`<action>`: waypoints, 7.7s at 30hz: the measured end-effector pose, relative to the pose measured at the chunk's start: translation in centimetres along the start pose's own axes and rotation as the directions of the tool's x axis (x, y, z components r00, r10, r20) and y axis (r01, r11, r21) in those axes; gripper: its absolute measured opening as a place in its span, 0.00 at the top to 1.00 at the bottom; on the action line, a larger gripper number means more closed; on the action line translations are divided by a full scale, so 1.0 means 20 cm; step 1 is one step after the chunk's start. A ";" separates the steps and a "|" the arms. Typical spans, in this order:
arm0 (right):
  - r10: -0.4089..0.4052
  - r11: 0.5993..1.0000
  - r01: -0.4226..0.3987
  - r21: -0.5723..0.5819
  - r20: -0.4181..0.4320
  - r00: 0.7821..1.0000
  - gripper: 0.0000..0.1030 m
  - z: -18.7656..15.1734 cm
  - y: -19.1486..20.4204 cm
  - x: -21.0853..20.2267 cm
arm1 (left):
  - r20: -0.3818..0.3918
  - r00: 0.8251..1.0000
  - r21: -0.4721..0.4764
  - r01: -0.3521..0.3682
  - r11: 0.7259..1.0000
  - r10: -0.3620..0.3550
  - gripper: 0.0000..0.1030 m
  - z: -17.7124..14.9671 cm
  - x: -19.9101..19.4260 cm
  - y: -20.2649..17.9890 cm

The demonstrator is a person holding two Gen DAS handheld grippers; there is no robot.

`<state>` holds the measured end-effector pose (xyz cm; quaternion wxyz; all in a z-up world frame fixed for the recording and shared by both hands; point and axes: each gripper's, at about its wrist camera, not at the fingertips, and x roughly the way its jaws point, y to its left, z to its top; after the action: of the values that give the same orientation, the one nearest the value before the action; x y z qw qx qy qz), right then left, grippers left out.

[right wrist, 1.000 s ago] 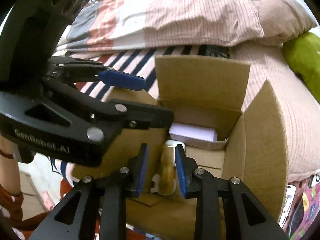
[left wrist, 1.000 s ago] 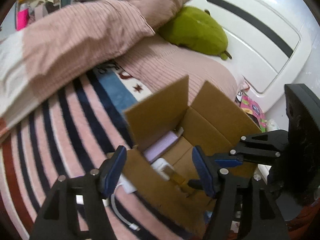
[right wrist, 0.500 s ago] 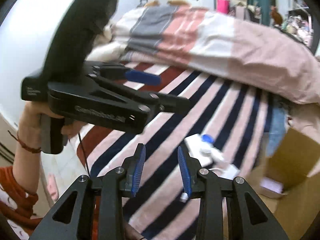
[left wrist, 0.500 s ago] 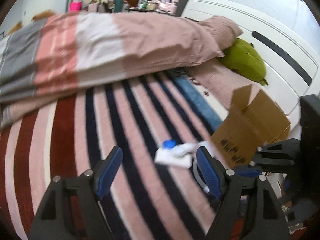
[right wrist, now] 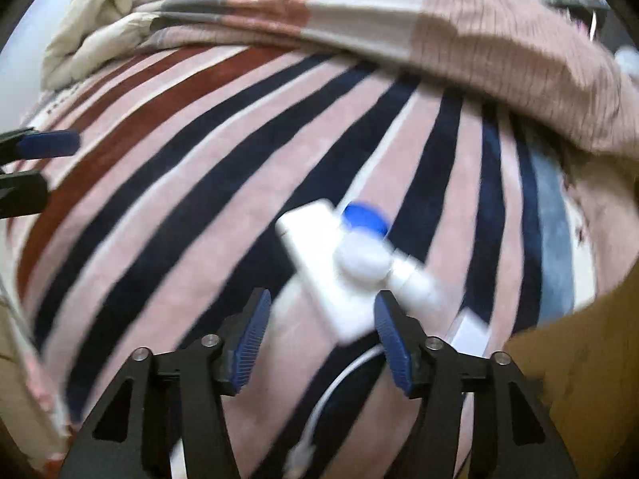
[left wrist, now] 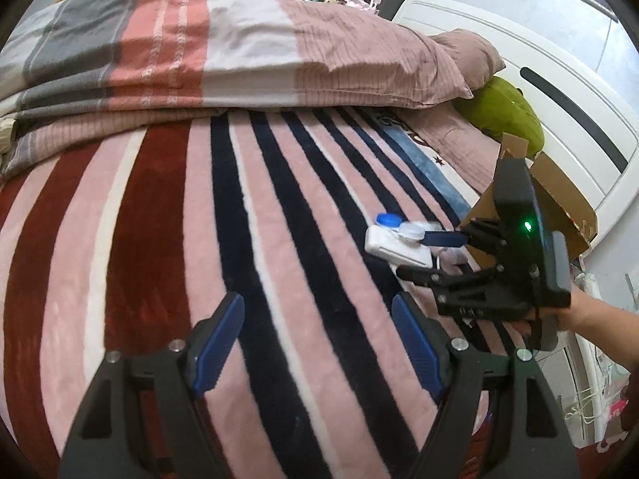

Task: Organize rigid objects
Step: 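Grasp the white charger with the right gripper, then put the white charger into the cardboard box and release it, then grasp the white contact-lens case with blue cap using the right gripper, then lower the lens case into the cardboard box and open the right gripper, then grasp the small white pump bottle with the right gripper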

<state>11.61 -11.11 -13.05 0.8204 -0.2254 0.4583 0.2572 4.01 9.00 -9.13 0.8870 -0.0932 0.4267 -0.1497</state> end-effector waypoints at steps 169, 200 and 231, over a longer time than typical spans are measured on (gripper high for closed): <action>0.072 0.971 -0.094 0.222 0.108 0.992 0.52 -0.26 -0.68 -0.81 | -0.138 0.973 0.241 0.215 0.947 -0.185 0.38 0.70 0.30 -1.23; -0.101 0.979 0.113 0.171 -0.082 0.992 0.60 0.03 -0.28 0.17 | -0.029 0.996 -0.068 0.085 0.994 -0.087 0.28 0.17 0.12 -0.08; 0.211 0.976 -0.216 0.006 0.187 0.960 0.81 0.10 0.08 -0.42 | 0.015 0.979 -0.012 0.205 0.979 -0.205 0.29 0.32 -0.01 -0.34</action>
<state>8.17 -10.47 -5.00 0.8298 -0.1390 0.4051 0.3578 7.78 2.96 -3.07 0.8691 -0.1438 0.4096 -0.2369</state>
